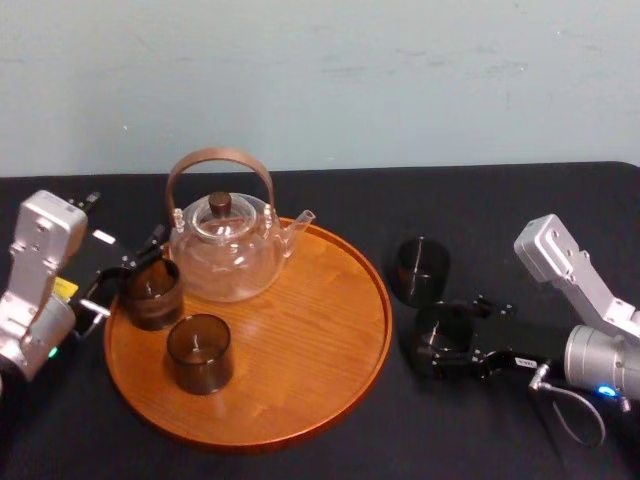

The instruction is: Pick up the glass from the table and place it on the tray.

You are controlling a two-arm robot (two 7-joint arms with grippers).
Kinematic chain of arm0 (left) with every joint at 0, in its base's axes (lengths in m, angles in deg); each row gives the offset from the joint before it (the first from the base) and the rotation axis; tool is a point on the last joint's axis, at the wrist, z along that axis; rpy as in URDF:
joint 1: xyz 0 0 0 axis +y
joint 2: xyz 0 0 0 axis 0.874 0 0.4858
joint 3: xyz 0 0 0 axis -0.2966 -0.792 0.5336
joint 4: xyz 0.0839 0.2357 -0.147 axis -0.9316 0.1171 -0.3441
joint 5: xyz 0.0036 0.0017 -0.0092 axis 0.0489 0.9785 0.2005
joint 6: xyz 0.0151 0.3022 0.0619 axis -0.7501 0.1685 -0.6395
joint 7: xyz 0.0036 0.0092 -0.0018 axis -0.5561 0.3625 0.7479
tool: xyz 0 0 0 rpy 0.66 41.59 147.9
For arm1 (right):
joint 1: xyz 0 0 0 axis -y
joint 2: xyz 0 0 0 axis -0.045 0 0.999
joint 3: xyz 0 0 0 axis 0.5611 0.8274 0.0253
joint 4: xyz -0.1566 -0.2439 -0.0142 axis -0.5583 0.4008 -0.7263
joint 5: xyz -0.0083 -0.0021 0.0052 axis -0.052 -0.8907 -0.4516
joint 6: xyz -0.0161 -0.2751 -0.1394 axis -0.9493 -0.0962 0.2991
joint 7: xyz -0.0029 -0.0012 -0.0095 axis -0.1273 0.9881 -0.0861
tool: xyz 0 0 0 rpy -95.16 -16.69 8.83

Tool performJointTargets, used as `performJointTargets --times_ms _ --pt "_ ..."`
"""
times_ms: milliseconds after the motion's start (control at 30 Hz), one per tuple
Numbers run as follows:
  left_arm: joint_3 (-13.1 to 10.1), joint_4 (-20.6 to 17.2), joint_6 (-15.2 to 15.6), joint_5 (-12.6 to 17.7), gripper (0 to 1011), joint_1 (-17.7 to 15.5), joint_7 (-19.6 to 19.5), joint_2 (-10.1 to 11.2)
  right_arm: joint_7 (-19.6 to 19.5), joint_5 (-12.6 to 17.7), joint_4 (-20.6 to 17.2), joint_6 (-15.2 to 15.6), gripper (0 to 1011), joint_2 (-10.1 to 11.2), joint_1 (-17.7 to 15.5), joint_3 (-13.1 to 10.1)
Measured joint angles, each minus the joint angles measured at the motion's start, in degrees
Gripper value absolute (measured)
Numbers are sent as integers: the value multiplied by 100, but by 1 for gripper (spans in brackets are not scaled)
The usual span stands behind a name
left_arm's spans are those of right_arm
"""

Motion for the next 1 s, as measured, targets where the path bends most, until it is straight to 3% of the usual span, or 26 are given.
performJointTargets --times_ms 200,367,1000 --pt "0 0 0 0 1001 0 0 0 -1 3 -1 -2 997 3 -7 -8" --pt "0 0 0 0 1001 0 0 0 -1 11 -4 -2 903 5 -11 -13" --pt "0 0 0 0 1001 0 0 0 17 70 -43 -82 902 34 -54 -60"
